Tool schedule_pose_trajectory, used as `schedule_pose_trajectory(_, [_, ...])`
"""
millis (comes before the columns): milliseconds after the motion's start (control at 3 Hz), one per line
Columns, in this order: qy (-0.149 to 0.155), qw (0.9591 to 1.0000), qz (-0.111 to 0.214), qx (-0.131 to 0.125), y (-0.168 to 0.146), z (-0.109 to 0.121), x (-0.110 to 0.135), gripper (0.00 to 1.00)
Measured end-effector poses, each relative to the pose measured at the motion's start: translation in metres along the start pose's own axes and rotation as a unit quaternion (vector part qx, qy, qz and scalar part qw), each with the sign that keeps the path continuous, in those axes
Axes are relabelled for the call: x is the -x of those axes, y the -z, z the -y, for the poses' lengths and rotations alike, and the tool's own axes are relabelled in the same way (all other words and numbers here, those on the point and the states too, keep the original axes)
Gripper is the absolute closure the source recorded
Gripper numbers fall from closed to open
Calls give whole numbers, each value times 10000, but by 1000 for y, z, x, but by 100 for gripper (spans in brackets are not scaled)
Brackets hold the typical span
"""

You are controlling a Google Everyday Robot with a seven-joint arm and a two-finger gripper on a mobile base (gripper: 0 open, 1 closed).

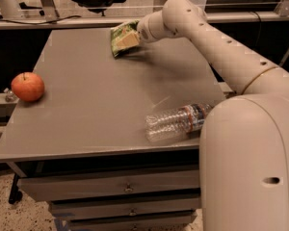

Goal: Pick green jalapeno chip bag

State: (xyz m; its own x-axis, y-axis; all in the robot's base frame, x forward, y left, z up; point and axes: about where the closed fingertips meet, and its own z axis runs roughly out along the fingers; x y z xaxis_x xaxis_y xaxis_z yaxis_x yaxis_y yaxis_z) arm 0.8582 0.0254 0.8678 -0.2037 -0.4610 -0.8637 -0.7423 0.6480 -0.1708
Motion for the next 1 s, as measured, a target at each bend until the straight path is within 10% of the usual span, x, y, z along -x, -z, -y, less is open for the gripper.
schedule_pose_trajectory(1000, [-220, 9996, 142, 93, 13, 0, 4, 86])
